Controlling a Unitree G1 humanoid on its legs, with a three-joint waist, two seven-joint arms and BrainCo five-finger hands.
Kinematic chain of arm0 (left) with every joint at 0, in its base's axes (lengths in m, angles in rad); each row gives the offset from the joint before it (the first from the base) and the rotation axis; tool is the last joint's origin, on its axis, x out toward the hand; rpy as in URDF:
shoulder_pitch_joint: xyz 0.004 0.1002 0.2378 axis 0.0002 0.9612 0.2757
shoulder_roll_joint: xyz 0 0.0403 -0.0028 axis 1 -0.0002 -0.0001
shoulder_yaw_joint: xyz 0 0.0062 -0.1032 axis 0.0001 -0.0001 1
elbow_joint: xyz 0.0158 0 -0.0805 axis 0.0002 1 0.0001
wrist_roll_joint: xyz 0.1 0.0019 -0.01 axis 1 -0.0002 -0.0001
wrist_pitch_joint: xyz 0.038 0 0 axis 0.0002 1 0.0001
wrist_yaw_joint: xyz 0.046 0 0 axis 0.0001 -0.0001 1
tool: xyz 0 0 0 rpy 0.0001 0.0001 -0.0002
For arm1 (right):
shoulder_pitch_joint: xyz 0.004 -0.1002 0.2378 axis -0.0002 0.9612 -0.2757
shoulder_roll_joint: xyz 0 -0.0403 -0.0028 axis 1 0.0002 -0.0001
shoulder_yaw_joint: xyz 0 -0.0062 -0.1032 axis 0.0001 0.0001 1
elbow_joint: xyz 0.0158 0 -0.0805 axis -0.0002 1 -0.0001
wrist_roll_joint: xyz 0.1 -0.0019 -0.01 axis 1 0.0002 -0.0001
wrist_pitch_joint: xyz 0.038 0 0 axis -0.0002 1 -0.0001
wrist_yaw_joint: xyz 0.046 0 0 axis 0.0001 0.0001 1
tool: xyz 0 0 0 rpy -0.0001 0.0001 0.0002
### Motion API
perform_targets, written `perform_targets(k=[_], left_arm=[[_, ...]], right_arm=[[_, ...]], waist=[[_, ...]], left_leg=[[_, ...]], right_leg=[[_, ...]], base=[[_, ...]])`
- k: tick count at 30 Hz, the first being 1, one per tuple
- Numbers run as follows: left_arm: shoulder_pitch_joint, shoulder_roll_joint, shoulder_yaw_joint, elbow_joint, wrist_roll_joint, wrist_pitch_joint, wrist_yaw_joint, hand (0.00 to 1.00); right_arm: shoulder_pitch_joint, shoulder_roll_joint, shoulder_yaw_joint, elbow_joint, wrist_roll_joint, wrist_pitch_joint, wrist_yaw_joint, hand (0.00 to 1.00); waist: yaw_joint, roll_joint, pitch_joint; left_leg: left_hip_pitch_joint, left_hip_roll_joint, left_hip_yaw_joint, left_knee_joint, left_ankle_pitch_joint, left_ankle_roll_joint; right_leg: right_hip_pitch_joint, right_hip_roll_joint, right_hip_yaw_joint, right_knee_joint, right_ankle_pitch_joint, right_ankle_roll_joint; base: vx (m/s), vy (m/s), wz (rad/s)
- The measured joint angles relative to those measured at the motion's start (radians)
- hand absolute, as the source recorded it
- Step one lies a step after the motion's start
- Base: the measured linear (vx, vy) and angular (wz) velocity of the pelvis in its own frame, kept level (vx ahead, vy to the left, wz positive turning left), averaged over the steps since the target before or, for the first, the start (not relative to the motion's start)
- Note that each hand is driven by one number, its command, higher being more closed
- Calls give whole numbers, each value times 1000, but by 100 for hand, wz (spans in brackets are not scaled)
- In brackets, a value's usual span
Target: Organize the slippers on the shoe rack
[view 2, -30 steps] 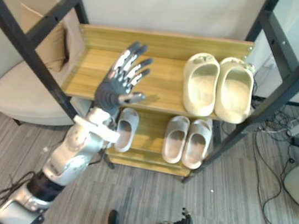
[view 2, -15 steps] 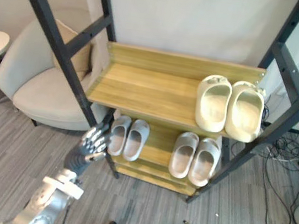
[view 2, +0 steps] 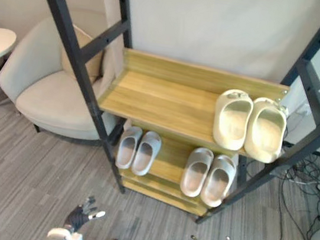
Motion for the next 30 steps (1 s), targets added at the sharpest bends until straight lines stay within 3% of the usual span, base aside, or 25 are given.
perform_targets(k=[5, 19, 20, 22, 24, 26, 28, 30], left_arm=[[-13, -6, 37, 81, 64, 7, 57, 0], [-55, -52, 77, 161, 91, 7, 84, 0], [-55, -55, 78, 163, 91, 7, 84, 0], [-55, -60, 98, 164, 91, 4, 84, 0], [-58, -57, 98, 164, 91, 3, 87, 0], [-61, -52, 94, 156, 90, 1, 97, 0], [-68, -41, 94, 156, 91, 3, 103, 0], [-82, -32, 94, 156, 91, 4, 105, 0]], right_arm=[[-14, 17, 0, 0, -31, 0, -8, 0], [-40, 40, 15, 15, -33, 2, -9, 0], [-49, 39, 21, 20, -33, 2, -9, 0], [-69, 39, 22, 39, -32, 4, -8, 0], [-78, 38, 22, 38, -32, 6, -8, 0], [-101, 45, 23, 35, -32, 11, -7, 0], [-100, 55, 30, 35, -31, 11, -6, 0], [-98, 61, 30, 38, -29, 14, -6, 0]], waist=[[0, -15, 11], [3, -13, 13], [3, -11, 14], [3, -15, 29], [3, -20, 36], [1, -26, 49], [-5, -33, 57], [-4, -46, 56]], left_leg=[[15, 6, 15, -4, -5, -4], [26, 2, 52, 0, -32, -8], [29, 0, 52, 0, -37, -5], [43, -11, 46, 0, -62, 12], [52, -28, 32, 0, -75, 17], [41, -48, -22, 27, -77, 27], [32, -57, -95, 46, -74, 28], [-8, -70, -177, 59, -60, 12]], right_leg=[[9, 3, 8, 0, -8, 4], [5, -1, 51, 1, -12, 4], [2, -5, 50, 17, -23, 6], [-82, -61, 54, 249, -144, 25], [-148, -112, 67, 434, -197, 44], [-254, -144, 185, 683, -187, 23], [-265, -110, 327, 700, -235, 16], [-264, -47, 486, 614, -276, 13]], base=[[-24, -10, -7], [39, -1, -8], [56, 29, -15], [34, 39, 1], [5, 21, 22], [49, 38, 78], [105, -74, 119], [80, -211, 132]])
